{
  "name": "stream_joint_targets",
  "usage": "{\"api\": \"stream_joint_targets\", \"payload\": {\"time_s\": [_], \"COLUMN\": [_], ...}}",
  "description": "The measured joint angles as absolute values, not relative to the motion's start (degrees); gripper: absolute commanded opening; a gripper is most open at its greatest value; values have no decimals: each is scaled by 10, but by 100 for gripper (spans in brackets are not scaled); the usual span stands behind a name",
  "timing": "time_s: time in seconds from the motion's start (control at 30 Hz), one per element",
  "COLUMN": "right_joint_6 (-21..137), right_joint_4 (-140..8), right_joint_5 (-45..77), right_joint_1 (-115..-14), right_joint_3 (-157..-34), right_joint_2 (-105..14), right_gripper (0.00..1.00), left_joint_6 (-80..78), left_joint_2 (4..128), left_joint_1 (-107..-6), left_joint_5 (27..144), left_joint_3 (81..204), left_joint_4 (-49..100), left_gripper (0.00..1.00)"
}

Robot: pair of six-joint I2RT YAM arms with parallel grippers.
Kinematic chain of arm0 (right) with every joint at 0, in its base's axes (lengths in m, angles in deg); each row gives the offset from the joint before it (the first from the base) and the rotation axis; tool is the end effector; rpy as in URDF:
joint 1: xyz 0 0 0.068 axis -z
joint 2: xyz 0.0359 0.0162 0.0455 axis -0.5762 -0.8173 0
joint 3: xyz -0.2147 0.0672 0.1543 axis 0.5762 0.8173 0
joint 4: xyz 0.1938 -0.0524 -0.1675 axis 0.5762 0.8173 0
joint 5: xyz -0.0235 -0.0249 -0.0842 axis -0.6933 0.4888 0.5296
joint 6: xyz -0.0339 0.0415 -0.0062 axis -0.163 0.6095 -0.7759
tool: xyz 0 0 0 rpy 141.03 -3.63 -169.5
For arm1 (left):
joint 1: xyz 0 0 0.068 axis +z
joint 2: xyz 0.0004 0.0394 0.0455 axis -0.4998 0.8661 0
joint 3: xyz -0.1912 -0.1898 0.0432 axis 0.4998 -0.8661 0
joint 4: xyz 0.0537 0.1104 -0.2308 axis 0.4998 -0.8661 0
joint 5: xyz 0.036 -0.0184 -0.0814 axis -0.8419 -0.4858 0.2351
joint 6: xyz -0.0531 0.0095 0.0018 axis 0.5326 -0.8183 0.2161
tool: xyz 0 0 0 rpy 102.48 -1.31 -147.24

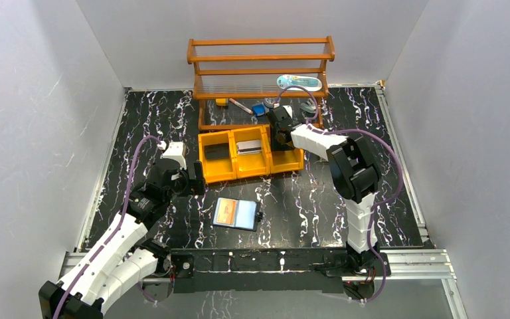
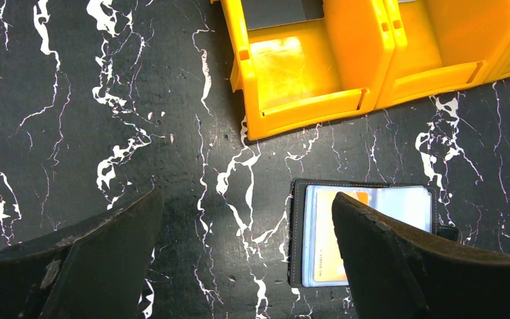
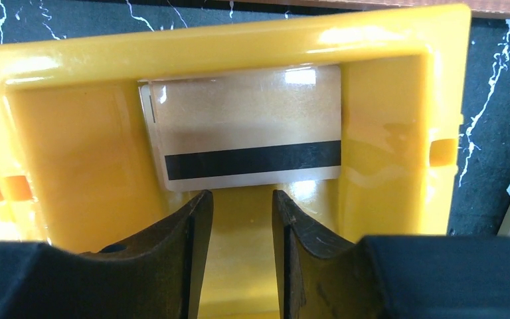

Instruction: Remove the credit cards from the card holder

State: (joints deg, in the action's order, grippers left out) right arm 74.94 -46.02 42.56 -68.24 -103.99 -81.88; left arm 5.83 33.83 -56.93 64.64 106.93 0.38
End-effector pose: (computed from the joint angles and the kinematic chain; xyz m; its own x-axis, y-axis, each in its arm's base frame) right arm 0.3782 0.2325 0.1761 -0.7635 -0.0441 -0.6443 -0.0568 0.9984 -0.0011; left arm 0.1570 -0.0712 0.2700 -0.5113 -0.0861 -0.8551 0.1198 0.9781 -0.1701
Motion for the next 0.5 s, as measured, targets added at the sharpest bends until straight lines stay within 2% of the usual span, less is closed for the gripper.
{"api": "stream_joint_targets", "payload": {"time_s": [0.23, 0.5], "right_joint_6": [748, 782], "right_joint_4": [-457, -454], "right_joint_5": [415, 401], "right_joint_1": [-682, -694], "right_joint_3": [-1023, -939], "right_joint_2": [-779, -590], "right_gripper": [52, 54], "left_joint_6": [58, 65], "left_joint_2": [338, 335], "left_joint_1": [-569, -569], "left_joint_5": [646, 630], "left_joint_3": [1069, 1076], "left_joint_4": [4, -11], "left_gripper": [98, 98]}}
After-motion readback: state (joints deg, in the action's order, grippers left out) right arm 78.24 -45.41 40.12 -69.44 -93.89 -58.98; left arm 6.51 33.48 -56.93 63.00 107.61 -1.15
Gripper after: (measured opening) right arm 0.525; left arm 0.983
